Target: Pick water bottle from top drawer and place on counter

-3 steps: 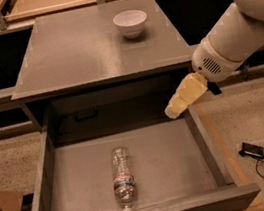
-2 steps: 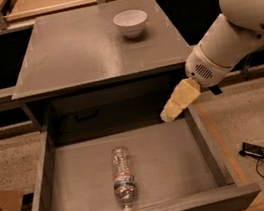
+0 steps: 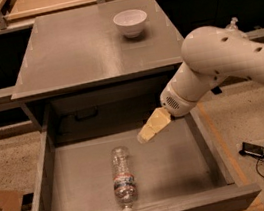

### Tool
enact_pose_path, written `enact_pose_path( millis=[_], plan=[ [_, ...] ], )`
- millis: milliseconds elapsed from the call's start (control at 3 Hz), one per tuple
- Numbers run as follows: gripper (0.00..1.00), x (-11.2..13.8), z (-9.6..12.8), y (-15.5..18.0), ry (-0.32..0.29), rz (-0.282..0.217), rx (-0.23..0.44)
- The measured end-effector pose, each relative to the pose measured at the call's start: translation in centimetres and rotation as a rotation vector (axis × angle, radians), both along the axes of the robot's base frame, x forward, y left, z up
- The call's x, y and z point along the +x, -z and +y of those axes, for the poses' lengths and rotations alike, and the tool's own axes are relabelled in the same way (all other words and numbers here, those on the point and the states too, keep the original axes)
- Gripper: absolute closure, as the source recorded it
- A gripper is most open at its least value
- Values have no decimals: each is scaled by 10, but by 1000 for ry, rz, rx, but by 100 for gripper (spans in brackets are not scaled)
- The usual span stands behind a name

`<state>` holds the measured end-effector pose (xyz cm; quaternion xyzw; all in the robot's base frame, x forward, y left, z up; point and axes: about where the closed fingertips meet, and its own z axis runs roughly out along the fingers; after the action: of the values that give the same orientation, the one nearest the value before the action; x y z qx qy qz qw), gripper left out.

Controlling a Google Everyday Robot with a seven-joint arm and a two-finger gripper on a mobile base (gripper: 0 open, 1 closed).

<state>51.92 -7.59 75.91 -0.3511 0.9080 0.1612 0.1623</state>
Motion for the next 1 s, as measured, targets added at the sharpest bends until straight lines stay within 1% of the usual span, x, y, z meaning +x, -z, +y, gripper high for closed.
enact_pose_path(
  millis=[333,667,1000],
  plan=[
    [0,-2,36,48,45,64,-7],
    [0,-2,40,52,74,78,-3],
    [0,-4,43,61,59,102,-37]
  ],
)
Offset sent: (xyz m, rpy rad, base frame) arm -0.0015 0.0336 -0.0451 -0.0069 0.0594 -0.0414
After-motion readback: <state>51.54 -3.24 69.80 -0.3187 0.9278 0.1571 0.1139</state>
